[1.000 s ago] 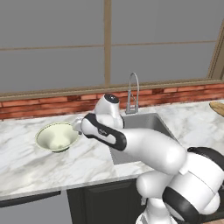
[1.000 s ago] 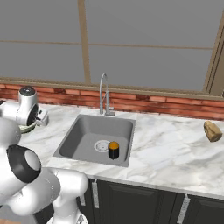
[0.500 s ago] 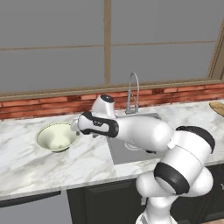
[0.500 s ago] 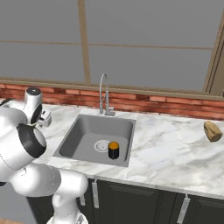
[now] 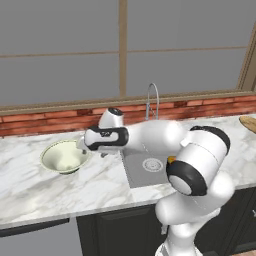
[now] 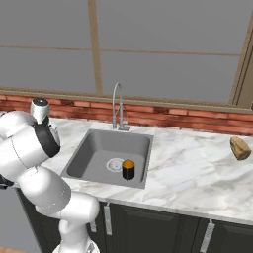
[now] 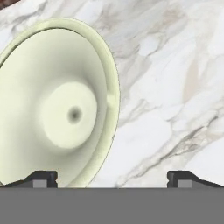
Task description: Pick the mug and place it in the sink. Pick the bowl and place it in the open cabinet and then close the cabinet.
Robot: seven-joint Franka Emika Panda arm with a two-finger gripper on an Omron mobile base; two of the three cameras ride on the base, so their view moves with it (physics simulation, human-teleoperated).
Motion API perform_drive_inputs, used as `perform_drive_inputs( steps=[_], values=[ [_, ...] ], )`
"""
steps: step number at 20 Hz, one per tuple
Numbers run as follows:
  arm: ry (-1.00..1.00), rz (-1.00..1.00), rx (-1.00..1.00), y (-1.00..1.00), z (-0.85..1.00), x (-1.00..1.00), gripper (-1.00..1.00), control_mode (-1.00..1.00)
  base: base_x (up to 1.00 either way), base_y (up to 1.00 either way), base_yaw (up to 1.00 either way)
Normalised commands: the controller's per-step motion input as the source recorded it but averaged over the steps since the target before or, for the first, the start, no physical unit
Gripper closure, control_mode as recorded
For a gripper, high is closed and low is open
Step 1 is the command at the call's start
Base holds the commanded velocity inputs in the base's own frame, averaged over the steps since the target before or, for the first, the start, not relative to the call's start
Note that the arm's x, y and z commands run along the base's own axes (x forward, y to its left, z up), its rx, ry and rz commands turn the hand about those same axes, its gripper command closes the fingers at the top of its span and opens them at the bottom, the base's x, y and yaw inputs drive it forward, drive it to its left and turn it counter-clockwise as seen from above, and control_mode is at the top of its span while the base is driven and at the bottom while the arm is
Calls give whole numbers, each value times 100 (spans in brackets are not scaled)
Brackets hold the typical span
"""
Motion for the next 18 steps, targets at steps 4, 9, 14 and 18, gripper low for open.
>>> perform_drive_inputs(
  steps=[4, 9, 14, 18],
  values=[
    [0, 0, 0, 13, -28, 20, -100, -100, 0, 0, 0],
    [0, 0, 0, 12, -37, 13, -100, -100, 0, 0, 0],
    [0, 0, 0, 9, -16, 16, -100, -100, 0, 0, 0],
    [0, 0, 0, 6, -2, 17, -100, -100, 0, 0, 0]
  ],
)
